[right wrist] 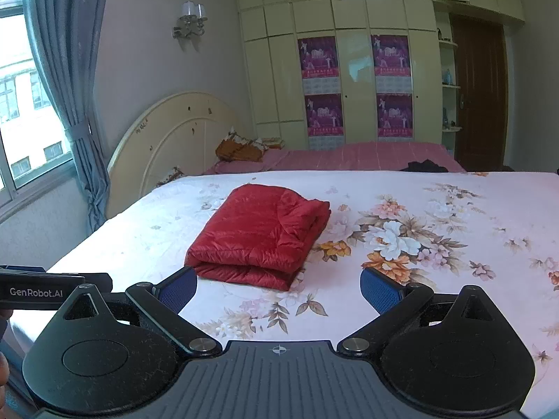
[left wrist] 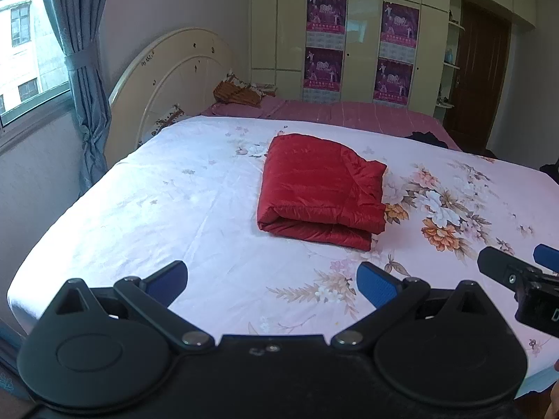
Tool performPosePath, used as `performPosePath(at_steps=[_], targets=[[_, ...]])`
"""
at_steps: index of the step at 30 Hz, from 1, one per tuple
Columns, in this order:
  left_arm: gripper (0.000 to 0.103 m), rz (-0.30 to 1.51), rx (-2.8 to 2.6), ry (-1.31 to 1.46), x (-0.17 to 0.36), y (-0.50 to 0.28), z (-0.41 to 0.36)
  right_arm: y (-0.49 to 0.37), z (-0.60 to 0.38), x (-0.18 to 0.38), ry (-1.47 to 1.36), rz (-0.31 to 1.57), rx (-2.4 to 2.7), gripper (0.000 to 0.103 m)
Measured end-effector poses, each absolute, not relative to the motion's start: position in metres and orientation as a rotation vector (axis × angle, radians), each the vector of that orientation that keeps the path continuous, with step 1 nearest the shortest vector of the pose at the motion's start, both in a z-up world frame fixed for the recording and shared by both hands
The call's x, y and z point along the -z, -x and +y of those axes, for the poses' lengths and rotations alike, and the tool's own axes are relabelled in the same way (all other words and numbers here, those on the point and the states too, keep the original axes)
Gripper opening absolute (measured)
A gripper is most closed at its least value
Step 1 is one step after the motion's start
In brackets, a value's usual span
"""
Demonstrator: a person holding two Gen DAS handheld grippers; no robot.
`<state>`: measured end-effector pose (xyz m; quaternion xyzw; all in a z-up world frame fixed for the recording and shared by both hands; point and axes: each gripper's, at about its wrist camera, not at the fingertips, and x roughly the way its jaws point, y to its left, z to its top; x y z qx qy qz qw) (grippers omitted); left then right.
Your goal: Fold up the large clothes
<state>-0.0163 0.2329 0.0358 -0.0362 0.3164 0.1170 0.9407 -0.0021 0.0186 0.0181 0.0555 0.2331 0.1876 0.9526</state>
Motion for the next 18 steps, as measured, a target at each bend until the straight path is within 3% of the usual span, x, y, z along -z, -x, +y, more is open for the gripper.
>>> performPosePath(at_steps=[13,18], targets=[[0.099,0.631,-0.161,0.085,-0.018,-0.01,0.238,-0.021,0.016,-0.004,-0.127,0.524,-0.341,0.099],[0.103,0.625,-0.194,0.096,-0.004,-0.044,0.257,-0.039,0.009,0.01,-0.14,0.564,-0.295,0.099]])
